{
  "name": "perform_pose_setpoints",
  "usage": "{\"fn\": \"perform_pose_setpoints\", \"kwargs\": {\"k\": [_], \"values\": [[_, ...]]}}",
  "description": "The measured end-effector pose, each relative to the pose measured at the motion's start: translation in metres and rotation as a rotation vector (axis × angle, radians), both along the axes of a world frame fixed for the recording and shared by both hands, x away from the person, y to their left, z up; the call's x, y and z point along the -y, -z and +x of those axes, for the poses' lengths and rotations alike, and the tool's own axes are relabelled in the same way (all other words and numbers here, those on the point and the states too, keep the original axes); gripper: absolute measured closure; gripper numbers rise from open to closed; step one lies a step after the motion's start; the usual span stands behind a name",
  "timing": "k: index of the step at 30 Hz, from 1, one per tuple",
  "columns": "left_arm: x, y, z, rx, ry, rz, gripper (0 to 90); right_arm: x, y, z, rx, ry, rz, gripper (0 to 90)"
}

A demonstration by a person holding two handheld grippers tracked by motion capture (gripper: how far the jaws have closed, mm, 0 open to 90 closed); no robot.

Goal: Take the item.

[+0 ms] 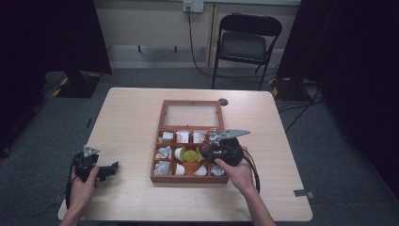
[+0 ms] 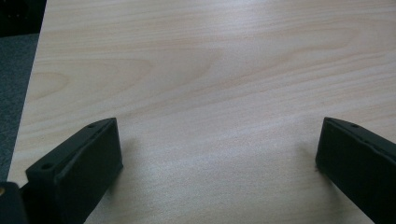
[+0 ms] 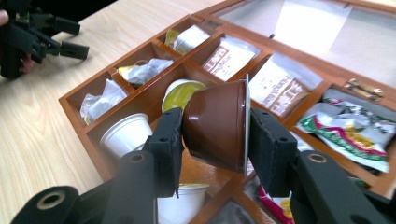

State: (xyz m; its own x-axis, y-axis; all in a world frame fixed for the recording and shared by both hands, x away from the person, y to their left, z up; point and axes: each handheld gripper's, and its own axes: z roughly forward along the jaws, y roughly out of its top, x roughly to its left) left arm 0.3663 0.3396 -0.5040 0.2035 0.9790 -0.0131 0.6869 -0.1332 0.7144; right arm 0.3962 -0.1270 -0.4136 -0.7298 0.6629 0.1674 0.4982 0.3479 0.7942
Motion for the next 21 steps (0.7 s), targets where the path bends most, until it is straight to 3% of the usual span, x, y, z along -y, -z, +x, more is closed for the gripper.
{"fn": "perform_pose_setpoints", "kwargs": {"k": [21], "values": [[0.000,0.000,0.000,0.000,0.006,0.001,0.0,0.024,-0.011,0.005,0.029,0.063,0.033,56.8]]}}
